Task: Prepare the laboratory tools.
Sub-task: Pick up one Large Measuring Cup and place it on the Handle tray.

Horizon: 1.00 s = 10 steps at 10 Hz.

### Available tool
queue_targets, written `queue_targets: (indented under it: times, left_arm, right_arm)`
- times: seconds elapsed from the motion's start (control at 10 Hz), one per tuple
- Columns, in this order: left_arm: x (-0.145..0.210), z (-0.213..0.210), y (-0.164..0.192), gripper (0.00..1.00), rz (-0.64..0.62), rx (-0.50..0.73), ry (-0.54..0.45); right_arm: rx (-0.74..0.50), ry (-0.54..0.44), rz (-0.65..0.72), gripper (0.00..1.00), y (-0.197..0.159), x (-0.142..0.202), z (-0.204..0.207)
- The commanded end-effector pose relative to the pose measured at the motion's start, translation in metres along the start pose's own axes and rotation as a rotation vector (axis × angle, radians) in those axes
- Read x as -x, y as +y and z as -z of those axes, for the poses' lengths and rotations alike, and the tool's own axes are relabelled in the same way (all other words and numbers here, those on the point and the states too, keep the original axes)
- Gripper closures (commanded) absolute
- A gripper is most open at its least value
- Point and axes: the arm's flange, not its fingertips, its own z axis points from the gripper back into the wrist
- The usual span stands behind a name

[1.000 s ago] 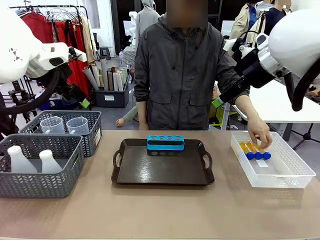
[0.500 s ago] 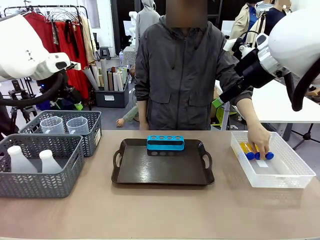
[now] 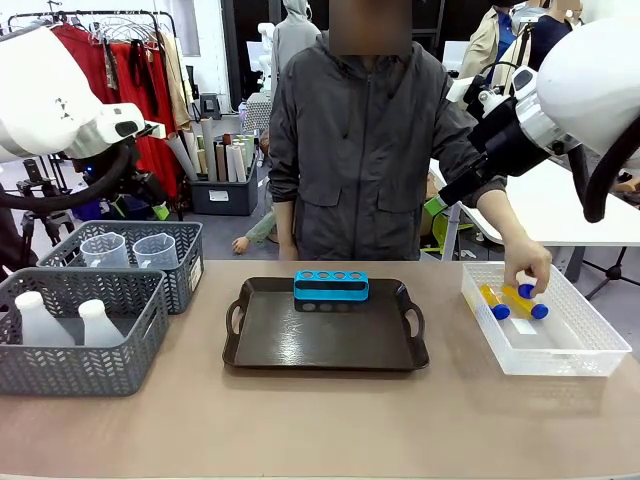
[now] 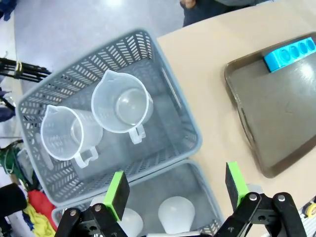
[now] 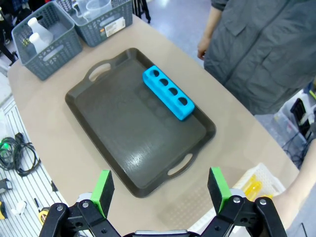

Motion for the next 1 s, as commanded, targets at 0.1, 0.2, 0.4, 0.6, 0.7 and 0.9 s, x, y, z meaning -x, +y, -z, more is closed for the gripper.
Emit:
queue_targets:
  times: [0.1,0.2,0.4,0.6,0.7,0.9]
  left_arm:
    - [-0.021,0.018,0.012,0.0,-0.031,-0.05,0.113]
    - [-0.033,0.029,0.017,0.0,-0.048,-0.049,0.151]
    - [-0.051,0.057,0.035,0.0,-0.103,-0.039,0.214]
    - [-0.057,0.084,0.053,0.0,-0.165,-0.021,0.266]
    - [-0.058,0.095,0.058,0.0,-0.184,-0.017,0.27]
    - [-0.052,0.12,0.063,0.0,-0.242,-0.011,0.295]
  right_arm:
    - [-0.013,-0.01,0.002,0.0,-0.001,0.0,0.001]
    - [-0.013,-0.01,0.002,0.0,-0.001,0.0,0.001]
    - [-0.013,-0.01,0.002,0.0,-0.001,0.0,0.001]
    - [-0.013,-0.01,0.002,0.0,-0.001,0.0,0.001]
    - [-0.013,-0.01,0.002,0.0,-0.001,0.0,0.001]
    - [-0.013,-0.01,0.002,0.0,-0.001,0.0,0.001]
